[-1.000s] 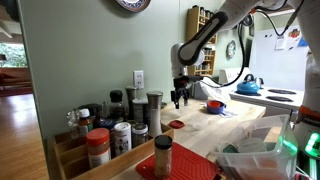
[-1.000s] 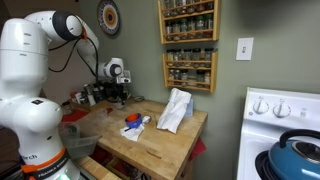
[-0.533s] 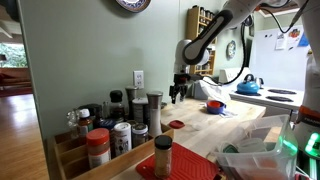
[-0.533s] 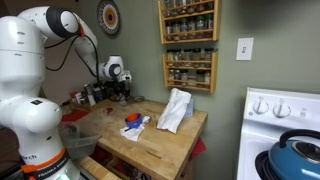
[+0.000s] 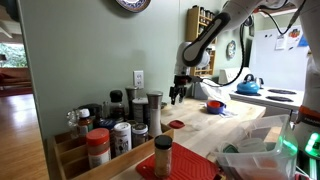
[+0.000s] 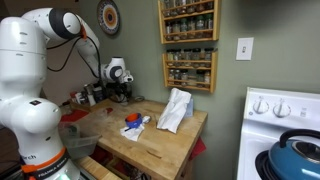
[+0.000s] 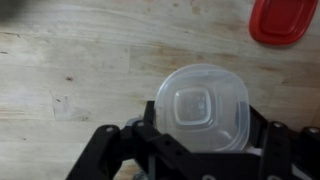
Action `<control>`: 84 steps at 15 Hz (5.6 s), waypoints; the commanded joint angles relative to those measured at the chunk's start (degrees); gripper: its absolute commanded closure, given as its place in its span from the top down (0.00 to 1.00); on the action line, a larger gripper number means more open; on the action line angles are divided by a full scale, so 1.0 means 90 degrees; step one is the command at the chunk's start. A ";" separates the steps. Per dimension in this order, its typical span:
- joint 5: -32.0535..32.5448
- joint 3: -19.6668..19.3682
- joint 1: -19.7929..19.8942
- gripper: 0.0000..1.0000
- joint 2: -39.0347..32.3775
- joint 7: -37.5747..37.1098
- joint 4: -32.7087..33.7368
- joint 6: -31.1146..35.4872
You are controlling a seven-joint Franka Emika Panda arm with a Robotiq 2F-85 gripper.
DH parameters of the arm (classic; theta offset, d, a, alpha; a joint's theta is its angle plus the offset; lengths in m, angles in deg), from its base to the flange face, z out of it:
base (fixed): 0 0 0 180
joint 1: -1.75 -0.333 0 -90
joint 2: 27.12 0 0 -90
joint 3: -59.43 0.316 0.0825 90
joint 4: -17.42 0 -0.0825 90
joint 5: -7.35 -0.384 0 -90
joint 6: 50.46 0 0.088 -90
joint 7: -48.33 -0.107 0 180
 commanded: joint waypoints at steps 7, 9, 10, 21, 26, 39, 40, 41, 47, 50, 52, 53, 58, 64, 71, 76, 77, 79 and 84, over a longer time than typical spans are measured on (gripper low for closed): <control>-0.1531 0.1303 0.1550 0.56 -0.0776 0.3109 -0.0485 0.2109; -0.1672 0.1773 0.1986 0.56 -0.0887 0.3512 -0.0513 0.2351; -0.1700 0.2014 0.2224 0.56 -0.0918 0.3681 -0.0550 0.2462; -0.1435 0.2448 0.3066 0.56 -0.0420 0.3835 -0.1247 0.2185; -0.1385 0.2300 0.3026 0.95 -0.0148 0.3750 -0.1454 0.2141; -0.1376 0.1272 0.2308 1.00 0.0890 0.3424 -0.2069 0.1188; -0.1282 0.1080 0.2170 1.00 0.0927 0.3243 -0.2094 0.1210; -0.1304 0.0957 0.2068 1.00 0.0960 0.3135 -0.2112 0.1233; -0.1348 0.0474 0.1607 1.00 0.1021 0.2573 -0.1960 0.1334; -0.1336 0.0395 0.1436 1.00 0.0869 0.2403 -0.1767 0.1280; -0.1352 0.0381 0.1344 1.00 0.0767 0.2309 -0.1646 0.1276; -0.1361 0.0375 0.1292 1.00 0.0698 0.2211 -0.1573 0.1308; -0.1169 0.0289 0.1074 1.00 0.0387 0.1684 -0.1234 0.1432; -0.0307 -0.0222 0.0726 1.00 0.0163 0.0501 -0.1049 0.1436; 0.0415 -0.0857 0.0513 1.00 0.0421 -0.0641 -0.1271 0.1504; 0.0133 -0.0743 0.0664 0.66 0.0396 -0.0639 -0.1225 0.1427; 0.0060 -0.0695 0.0686 0.58 0.0348 -0.0587 -0.1195 0.1390; 0.0002 -0.0667 0.0712 0.47 0.0323 -0.0534 -0.1167 0.1332; -0.1956 0.0582 0.1652 0.47 0.0320 0.0958 -0.1095 0.1406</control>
